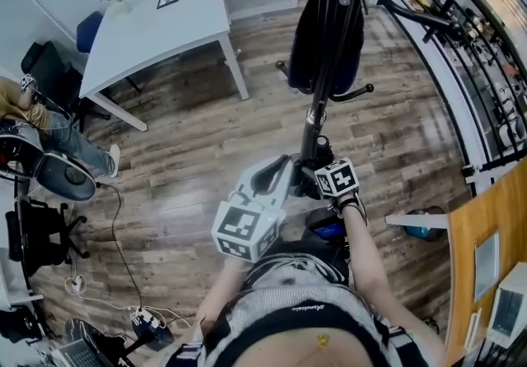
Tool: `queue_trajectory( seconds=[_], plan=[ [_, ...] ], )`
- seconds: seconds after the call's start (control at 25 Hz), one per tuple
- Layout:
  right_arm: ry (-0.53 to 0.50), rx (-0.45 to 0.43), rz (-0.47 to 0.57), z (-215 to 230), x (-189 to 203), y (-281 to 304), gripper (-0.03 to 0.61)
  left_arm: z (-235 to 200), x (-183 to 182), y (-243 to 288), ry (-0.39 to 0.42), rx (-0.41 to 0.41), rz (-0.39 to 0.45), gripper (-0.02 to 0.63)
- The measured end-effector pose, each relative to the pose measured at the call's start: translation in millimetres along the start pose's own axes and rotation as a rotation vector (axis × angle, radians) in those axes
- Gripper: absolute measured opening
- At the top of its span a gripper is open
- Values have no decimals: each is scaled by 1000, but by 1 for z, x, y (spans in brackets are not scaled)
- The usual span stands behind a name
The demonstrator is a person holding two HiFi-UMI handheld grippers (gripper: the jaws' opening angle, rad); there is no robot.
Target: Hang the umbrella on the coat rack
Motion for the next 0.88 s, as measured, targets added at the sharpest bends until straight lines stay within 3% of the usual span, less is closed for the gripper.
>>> queue_trajectory(
  seconds=[0.52, 0.88],
  plan=[
    [19, 48, 6, 7, -2, 9, 298, 0, 3, 1, -3, 11, 3, 20],
    [25, 23, 17, 6, -5, 22, 293, -5, 5, 1, -11, -1, -10, 20]
  ],
)
Point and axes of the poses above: the fingertips, and each gripper's own axes: y forward along the fingers, z to its right, x out of its underside, the point moved 4 cm from there along -y, backward along the fingers, and after that the axes turned 14 degrees about -z, right-handed, at the moved point
